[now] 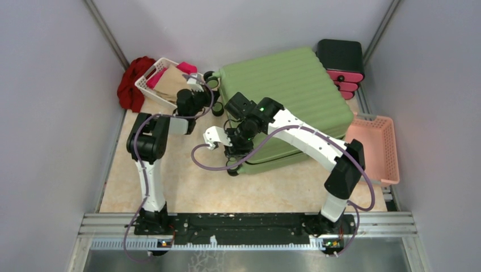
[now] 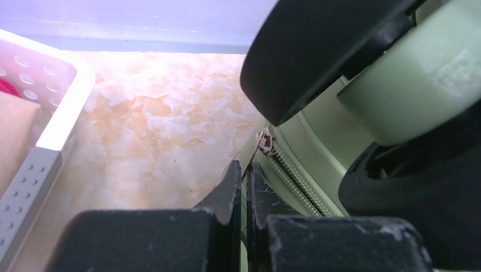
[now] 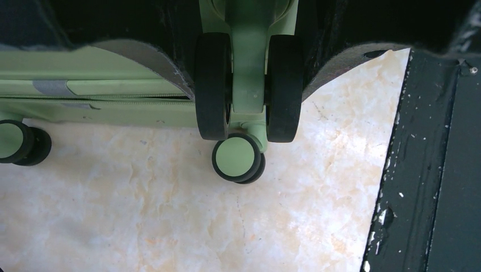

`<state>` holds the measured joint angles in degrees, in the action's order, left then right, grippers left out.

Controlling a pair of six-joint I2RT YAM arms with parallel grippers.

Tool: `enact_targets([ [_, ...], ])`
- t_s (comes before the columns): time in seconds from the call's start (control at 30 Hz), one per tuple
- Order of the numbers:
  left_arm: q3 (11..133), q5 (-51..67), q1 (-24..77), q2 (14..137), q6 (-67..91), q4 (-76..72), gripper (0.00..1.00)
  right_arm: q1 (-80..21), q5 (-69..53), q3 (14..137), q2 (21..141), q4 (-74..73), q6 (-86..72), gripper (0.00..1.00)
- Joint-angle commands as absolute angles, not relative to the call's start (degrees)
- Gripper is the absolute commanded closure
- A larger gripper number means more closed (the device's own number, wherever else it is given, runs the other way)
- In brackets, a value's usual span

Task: Open, take out, and arrange the luggage

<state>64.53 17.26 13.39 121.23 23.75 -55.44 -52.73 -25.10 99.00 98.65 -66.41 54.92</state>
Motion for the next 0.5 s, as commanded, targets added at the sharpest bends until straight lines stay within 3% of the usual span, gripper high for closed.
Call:
enact_targets([
  [0.0,71.03,11.38,11.6,123.2,25.35,-56.73,1.0,-52.83,-30.45,99.84,95.52,-71.77,53.17,1.0],
  [0.1,73.09,11.35,11.51,124.06,26.66,-55.32,1.0,-52.82,-30.5,99.84,95.65,-71.76,53.15,1.0],
  [0.23,75.41,10.18,11.43,124.5,28.24,-52.92,0.87,-52.82,-30.56,99.76,95.72,-71.63,53.25,1.0],
  [0.47,76.49,9.43,10.51,124.21,31.22,-51.16,0.81,-52.84,-30.25,100.01,95.73,-71.54,53.26,1.0],
])
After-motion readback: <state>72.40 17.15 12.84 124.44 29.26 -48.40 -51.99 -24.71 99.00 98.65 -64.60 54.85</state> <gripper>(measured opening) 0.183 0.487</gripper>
